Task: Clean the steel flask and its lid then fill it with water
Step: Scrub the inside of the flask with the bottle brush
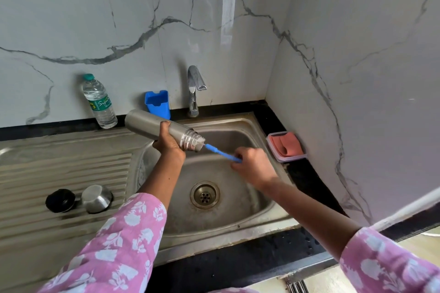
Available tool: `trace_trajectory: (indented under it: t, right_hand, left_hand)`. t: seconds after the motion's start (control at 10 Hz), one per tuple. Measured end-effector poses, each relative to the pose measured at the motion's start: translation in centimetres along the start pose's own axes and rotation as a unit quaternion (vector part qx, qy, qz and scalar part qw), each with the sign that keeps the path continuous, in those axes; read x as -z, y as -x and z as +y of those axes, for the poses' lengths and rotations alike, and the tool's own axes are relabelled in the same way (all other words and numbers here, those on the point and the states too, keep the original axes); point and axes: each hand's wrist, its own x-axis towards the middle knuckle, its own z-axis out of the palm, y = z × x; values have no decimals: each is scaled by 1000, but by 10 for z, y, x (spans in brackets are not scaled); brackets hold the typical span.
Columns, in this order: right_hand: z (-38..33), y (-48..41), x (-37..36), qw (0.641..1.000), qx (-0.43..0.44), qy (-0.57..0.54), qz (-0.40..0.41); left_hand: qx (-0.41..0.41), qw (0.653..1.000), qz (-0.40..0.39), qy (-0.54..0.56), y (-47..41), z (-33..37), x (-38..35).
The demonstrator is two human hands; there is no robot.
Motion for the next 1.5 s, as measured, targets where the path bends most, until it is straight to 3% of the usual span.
trace_trajectory:
  t: [0.1, 0.2, 0.3, 0.4, 0.5, 0.6, 0.7, 0.8, 0.9, 1.0, 1.1, 1.2, 1.3, 1.4, 1.5]
  right_hand:
    - [4, 7, -7, 935, 163, 286, 130]
    - [-22, 13, -2, 993, -25, 71, -90]
    - [-23, 3, 3, 760, -273, -498, -315]
    - [-13, -2, 12, 585, -335, -667, -318]
    - [-15, 5, 10, 805, -221, -508, -212]
    - [-12, 13, -4, 998, 9, 46, 35]
    - [-25, 21, -9, 972, 87, 210, 58]
    - [-36, 20, -2, 956, -128, -192, -183]
    - [-21, 9, 14, 670, -279, -611, -317]
    - [-3, 2, 28, 609, -310, -630, -369]
    - [-2, 7, 30, 729, -284, -534, -320]
    - [-13, 15, 28, 911, -209, -278, -222]
    - [-25, 24, 21, 977, -65, 111, -170]
    - [-34, 27, 8, 971, 30, 211, -104]
    - [-31, 23, -2, 967, 59, 227, -101]
  left_hand:
    - [13, 1000, 0, 8, 2, -2, -4]
    - [-4, 1000, 4, -10, 4, -3, -4]
    - [-28, 999, -16, -27, 3, -1, -4]
    - [-20, 999, -23, -11, 2, 4, -6]
    - [-29, 999, -23, -24, 2, 7, -7]
    - [-35, 999, -19, -34, 2, 8, -13]
    - [-39, 999, -13, -27, 5, 8, -18]
    - [-59, 997, -9, -44, 4, 9, -17]
    - [-41, 999, -20, -30, -1, 13, -15]
    - [-29, 998, -24, -43, 0, 13, -16]
    - [-4, 998, -31, -57, 0, 15, -19]
    - [14, 998, -12, -55, -1, 12, -18]
    - [6, 998, 12, -61, 1, 2, -16]
    - [15, 998, 15, -62, 7, -7, -17]
    - [16, 998, 15, -61, 5, -6, -18]
